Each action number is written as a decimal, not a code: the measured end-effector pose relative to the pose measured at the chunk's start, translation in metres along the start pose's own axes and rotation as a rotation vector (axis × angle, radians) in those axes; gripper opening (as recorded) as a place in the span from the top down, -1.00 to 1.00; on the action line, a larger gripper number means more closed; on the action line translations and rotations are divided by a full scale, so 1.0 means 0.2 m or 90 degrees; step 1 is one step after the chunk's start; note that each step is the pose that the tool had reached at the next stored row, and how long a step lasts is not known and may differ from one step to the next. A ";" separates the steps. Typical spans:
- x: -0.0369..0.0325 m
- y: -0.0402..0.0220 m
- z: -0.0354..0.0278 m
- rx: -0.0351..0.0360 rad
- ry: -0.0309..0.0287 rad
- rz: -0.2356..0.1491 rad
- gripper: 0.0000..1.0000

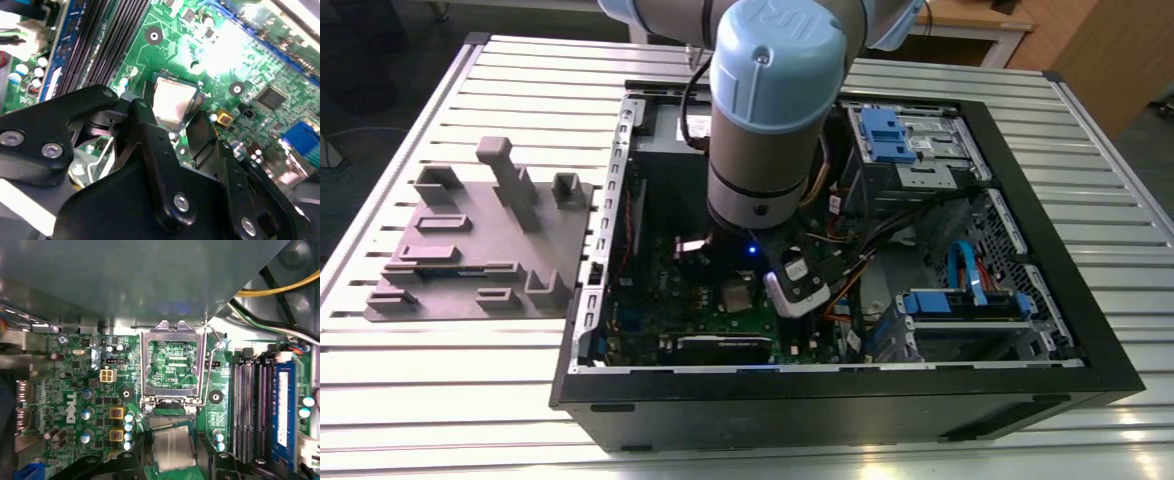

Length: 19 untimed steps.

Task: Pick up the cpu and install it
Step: 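Place the cpu into insertion slot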

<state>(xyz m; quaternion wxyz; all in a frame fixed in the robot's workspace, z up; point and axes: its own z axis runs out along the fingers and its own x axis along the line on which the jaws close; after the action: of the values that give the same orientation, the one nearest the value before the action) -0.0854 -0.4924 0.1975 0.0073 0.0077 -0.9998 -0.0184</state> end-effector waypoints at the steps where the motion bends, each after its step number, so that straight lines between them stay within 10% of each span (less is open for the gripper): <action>1: 0.000 0.000 -0.003 -0.0003 0.0000 0.000 -0.06; 19: -0.017 -0.015 0.037 -0.0002 0.0009 -0.019 -0.06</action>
<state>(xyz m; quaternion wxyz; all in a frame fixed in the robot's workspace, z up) -0.0820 -0.4950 0.1899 0.0077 0.0225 -0.9995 -0.0187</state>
